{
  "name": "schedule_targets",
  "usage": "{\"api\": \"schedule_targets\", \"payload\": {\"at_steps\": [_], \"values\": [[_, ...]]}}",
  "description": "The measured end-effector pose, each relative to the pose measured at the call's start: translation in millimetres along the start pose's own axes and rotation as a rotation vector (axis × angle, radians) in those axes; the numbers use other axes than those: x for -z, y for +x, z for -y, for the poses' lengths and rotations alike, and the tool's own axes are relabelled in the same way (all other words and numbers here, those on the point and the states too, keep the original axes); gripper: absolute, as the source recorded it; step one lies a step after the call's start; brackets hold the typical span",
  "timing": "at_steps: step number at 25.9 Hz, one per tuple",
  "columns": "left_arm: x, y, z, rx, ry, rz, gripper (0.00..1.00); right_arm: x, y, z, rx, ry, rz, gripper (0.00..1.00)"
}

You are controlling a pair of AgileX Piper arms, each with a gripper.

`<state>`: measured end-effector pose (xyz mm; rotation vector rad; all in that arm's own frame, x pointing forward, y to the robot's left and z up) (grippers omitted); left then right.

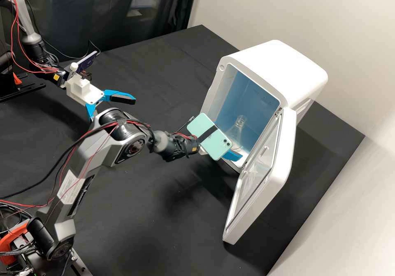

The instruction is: Place the flask in the incubator

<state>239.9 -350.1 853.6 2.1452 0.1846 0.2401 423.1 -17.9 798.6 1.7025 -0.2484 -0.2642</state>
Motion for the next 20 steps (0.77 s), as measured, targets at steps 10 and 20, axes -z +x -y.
{"api": "schedule_targets", "payload": {"at_steps": [10, 20], "values": [[-3.7, 0.2, 0.5, -0.005, -0.003, -0.015, 1.0, -27.3, -67.5, -7.7, -0.105, 0.178, -0.203, 1.0], [-5.8, -10.2, -4.3, -0.035, -0.001, -0.064, 1.0, -26.6, -69.5, -7.0, -0.101, 0.183, -0.227, 1.0]]}}
